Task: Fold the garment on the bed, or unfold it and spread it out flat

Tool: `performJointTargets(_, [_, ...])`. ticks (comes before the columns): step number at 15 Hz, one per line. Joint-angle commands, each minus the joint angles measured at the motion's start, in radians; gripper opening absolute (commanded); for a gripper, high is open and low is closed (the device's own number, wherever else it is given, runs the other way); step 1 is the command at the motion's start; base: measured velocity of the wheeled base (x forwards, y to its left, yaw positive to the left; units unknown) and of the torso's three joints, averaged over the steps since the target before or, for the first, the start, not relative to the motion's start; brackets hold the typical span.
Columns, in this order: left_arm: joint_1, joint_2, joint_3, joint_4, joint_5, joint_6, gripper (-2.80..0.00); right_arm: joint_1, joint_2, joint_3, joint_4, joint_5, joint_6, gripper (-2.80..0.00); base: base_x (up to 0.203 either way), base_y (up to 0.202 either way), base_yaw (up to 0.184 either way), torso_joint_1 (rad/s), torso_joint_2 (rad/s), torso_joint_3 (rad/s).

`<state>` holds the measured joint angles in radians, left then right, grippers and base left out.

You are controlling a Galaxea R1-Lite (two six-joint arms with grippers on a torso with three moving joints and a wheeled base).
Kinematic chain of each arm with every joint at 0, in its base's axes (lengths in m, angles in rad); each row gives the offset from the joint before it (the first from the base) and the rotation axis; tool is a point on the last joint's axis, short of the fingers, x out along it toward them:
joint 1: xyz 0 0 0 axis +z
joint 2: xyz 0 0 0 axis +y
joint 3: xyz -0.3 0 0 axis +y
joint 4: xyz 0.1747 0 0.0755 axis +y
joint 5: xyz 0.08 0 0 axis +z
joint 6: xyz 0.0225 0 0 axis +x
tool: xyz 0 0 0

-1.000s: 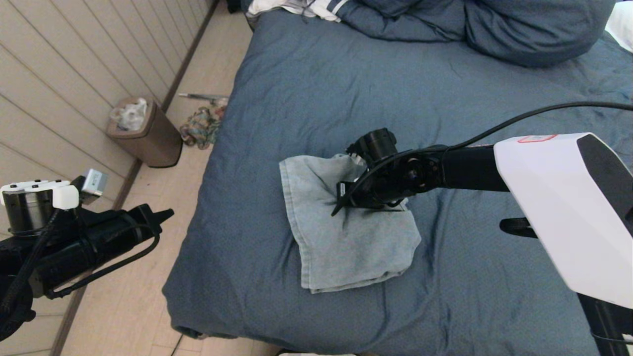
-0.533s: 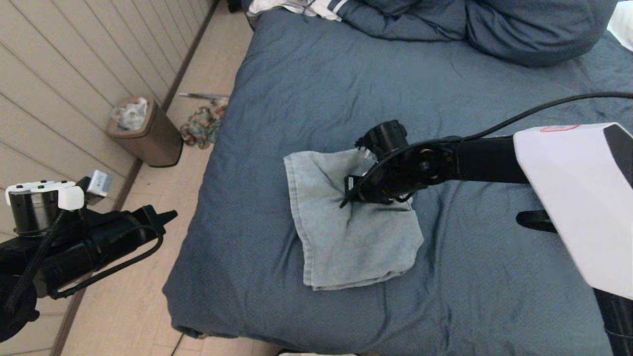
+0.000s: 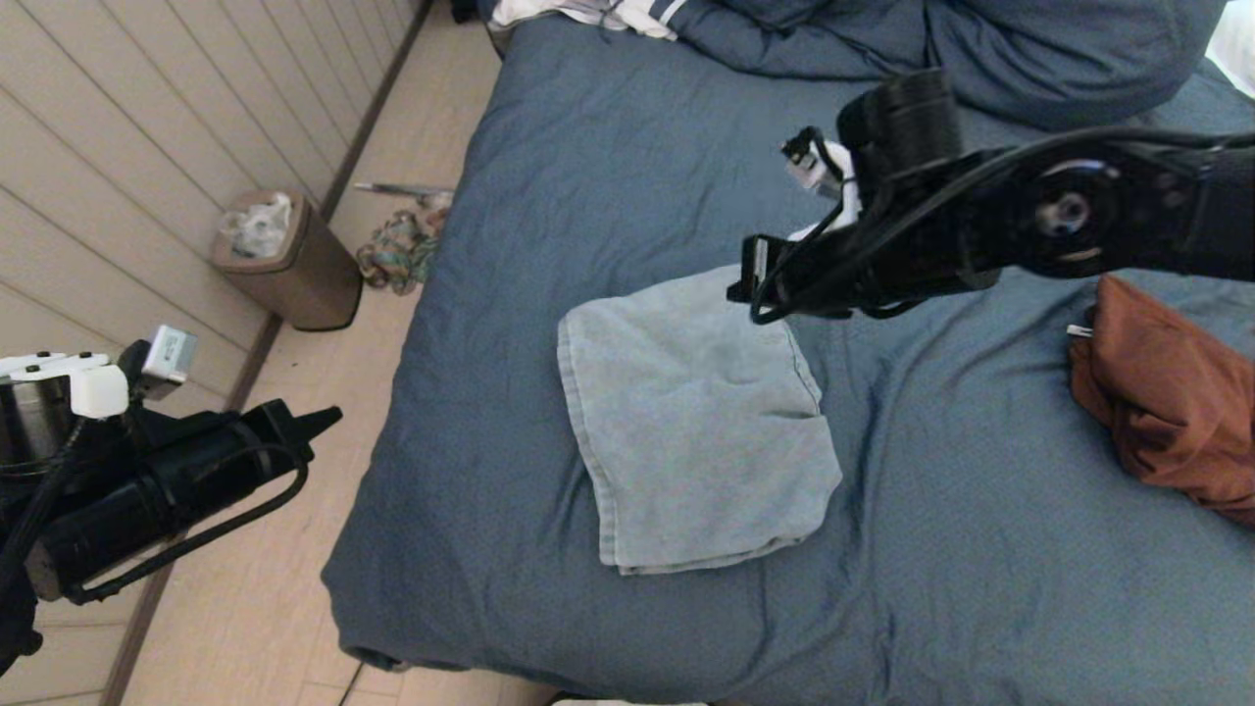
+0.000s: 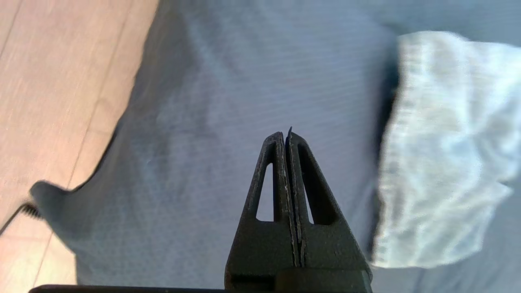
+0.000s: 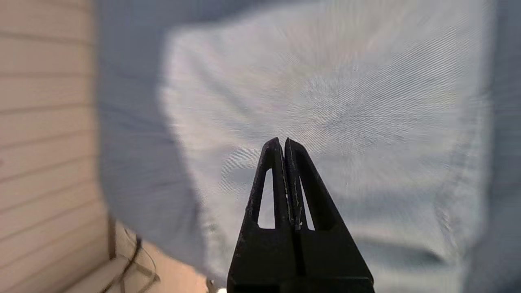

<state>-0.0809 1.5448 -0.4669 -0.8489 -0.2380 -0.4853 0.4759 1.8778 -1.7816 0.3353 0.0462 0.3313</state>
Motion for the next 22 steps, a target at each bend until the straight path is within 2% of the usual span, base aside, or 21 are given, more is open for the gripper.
performJointTargets(1, [-0.012,-0.106,0.008,0.011,0.001,-0.005,-2.80,0.013,-0.215,0.080,-0.002,-0.008,0.000,-2.80,0.000,0.000,0.000,0.000,0.00,0.000])
performJointTargets(3, [-0.015,-0.221,0.010,0.072,0.006,0.000,-2.80,0.014,-0.353,0.180,-0.005,-0.027,-0.012,-2.80,0.000,0.000,0.000,0.000,0.00,0.000])
performJointTargets(5, [-0.013,-0.344,0.008,0.184,0.010,0.012,-2.80,0.004,-0.504,0.307,-0.007,-0.055,-0.025,-2.80,0.000,0.000,0.000,0.000,0.00,0.000])
performJointTargets(6, [0.002,-0.417,0.009,0.251,0.012,0.039,-2.80,-0.003,-0.597,0.384,-0.009,-0.086,-0.030,-2.80,0.000,0.000,0.000,0.000,0.00,0.000])
performJointTargets(9, [0.046,-0.668,0.012,0.452,0.009,0.119,-2.80,-0.009,-0.876,0.603,-0.005,-0.235,-0.048,-2.80,0.000,0.000,0.000,0.000,0.00,0.000])
performJointTargets(12, [0.061,-0.951,0.006,0.755,-0.009,0.154,-2.80,-0.028,-1.186,0.816,0.009,-0.394,-0.091,-2.80,0.000,0.000,0.000,0.000,0.00,0.000])
performJointTargets(14, [0.066,-1.099,0.037,0.875,-0.019,0.166,-2.80,-0.124,-1.369,0.931,0.064,-0.468,-0.112,-2.80,0.000,0.000,0.000,0.000,0.00,0.000])
performJointTargets(16, [0.070,-1.199,0.097,0.929,-0.013,0.185,-2.80,-0.264,-1.501,1.032,0.116,-0.498,-0.128,-2.80,0.000,0.000,0.000,0.000,0.00,0.000])
performJointTargets(17, [0.071,-1.235,0.124,0.947,0.009,0.200,-2.80,-0.306,-1.552,1.087,0.127,-0.500,-0.136,-2.80,0.000,0.000,0.000,0.000,0.00,0.000])
performJointTargets(18, [0.071,-1.269,0.145,0.959,0.036,0.233,-2.80,-0.330,-1.592,1.149,0.133,-0.502,-0.140,-2.80,0.000,0.000,0.000,0.000,0.00,0.000])
performJointTargets(20, [0.072,-1.339,0.204,0.970,0.070,0.338,-2.80,-0.350,-1.609,1.286,0.129,-0.506,-0.125,-2.80,0.000,0.000,0.000,0.000,0.00,0.000])
performJointTargets(22, [0.072,-1.385,0.263,0.982,0.090,0.376,-2.80,-0.357,-1.613,1.374,0.053,-0.468,-0.114,-2.80,0.000,0.000,0.000,0.000,0.00,0.000])
